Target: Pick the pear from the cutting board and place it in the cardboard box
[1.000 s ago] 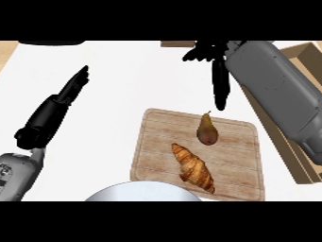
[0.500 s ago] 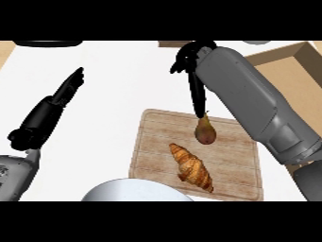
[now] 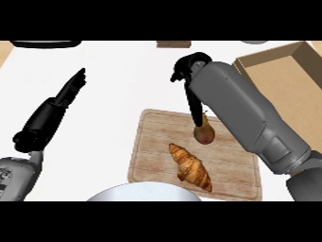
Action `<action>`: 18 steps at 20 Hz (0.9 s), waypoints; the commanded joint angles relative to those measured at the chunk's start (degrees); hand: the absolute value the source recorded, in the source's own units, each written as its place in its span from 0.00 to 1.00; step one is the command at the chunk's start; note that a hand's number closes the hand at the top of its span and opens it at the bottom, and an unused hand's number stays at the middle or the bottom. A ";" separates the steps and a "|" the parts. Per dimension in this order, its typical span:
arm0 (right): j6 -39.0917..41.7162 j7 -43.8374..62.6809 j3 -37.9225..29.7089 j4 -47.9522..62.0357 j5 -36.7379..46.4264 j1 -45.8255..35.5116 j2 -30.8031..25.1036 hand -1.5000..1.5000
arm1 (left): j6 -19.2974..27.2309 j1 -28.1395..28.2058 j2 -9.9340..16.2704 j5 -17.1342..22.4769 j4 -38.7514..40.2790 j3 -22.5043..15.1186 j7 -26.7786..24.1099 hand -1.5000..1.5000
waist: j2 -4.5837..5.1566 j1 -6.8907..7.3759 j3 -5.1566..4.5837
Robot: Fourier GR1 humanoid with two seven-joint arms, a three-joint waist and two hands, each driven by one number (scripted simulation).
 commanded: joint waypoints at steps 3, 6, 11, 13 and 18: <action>0.97 -0.27 -0.34 0.15 4.48 1.38 1.27 0.00 | -3.22 -1.06 0.53 0.77 0.56 3.16 1.29 0.50 | 0.09 0.09 0.00; 0.88 -1.55 0.40 0.75 6.75 3.52 0.97 0.00 | -4.80 0.04 1.37 0.61 -0.07 4.14 -0.29 0.50 | 0.15 0.26 0.00; 0.90 -7.92 2.32 0.52 12.31 6.83 -1.24 0.00 | -3.11 -0.62 -2.39 -1.95 1.09 3.27 -0.20 0.50 | 0.19 0.24 0.01; 1.24 -5.40 0.58 -2.06 12.46 7.84 -0.61 0.00 | -3.88 0.27 -2.02 -1.41 -1.84 4.28 2.41 0.50 | -0.02 -0.03 0.01; -1.42 -10.63 -0.93 4.92 15.30 7.24 1.79 0.00 | -4.29 -1.45 -3.56 -4.33 2.38 3.92 -0.26 0.50 | 0.36 0.52 0.01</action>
